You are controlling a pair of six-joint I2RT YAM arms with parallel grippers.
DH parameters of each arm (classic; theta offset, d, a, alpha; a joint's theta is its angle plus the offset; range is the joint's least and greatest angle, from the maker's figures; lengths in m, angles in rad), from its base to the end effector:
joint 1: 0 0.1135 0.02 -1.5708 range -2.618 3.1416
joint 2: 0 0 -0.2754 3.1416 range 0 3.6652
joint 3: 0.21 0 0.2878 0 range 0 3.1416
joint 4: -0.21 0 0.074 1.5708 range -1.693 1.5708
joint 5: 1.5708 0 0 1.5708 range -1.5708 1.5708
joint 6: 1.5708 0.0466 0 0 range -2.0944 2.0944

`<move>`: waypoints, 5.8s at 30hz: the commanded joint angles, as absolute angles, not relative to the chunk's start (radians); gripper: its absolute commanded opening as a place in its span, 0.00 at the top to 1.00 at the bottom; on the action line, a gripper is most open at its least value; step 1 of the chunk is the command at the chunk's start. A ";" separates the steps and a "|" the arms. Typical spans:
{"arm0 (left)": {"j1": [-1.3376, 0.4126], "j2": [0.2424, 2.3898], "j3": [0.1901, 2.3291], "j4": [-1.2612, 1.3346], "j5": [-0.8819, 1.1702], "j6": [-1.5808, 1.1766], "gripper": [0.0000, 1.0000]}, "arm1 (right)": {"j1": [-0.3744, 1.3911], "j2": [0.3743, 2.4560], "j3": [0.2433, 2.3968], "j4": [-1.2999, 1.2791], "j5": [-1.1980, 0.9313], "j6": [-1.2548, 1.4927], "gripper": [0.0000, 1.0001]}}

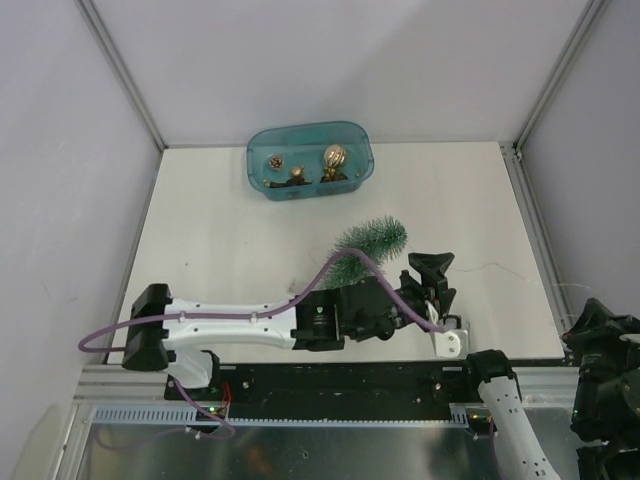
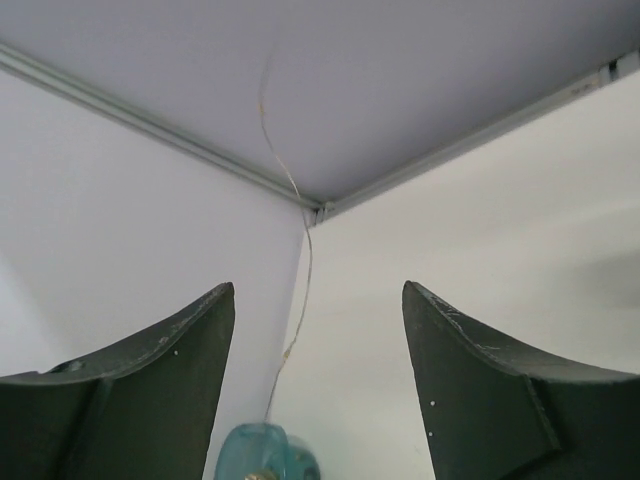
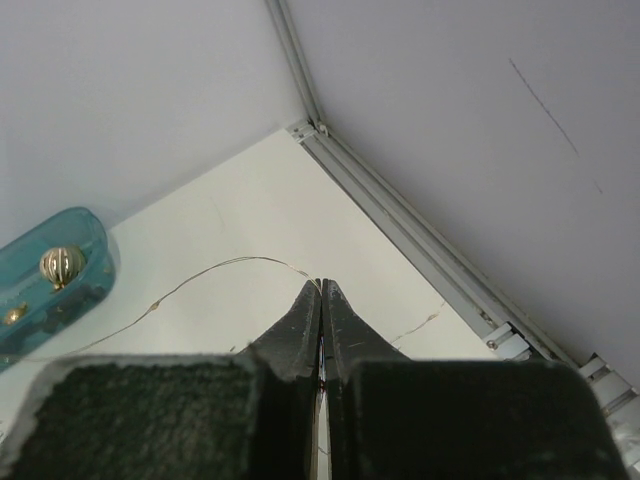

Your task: Decorate the small christmas tree

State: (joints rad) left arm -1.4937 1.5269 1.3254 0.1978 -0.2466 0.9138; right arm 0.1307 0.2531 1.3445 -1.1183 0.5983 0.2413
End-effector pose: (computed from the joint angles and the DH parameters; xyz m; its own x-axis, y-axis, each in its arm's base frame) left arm 0.0433 -0.4128 0.3906 0.7505 0.2541 -0.6100 0.5792 0.1913 0.7924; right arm -0.0537 -0.0335 0.4569 0.0818 0.2099 -0.9743 0.4439 0.8676 0.2242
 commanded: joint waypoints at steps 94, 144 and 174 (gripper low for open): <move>-1.100 0.672 0.827 -0.315 0.212 0.419 0.95 | 1.280 1.396 1.927 -0.337 0.270 -0.438 1.00; -0.885 0.500 0.911 -0.275 0.283 0.345 0.02 | 1.182 1.818 2.214 -0.306 0.285 -0.502 1.00; -0.885 0.899 1.312 -0.267 0.417 -0.057 0.14 | 1.240 1.341 1.775 -0.017 0.353 -0.487 1.00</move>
State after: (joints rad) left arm -0.8913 0.9001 1.2510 -0.3016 0.3523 -0.0353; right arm 1.2274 1.3907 1.7824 -0.0776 0.3588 -0.4980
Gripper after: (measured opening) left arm 0.905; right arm 0.009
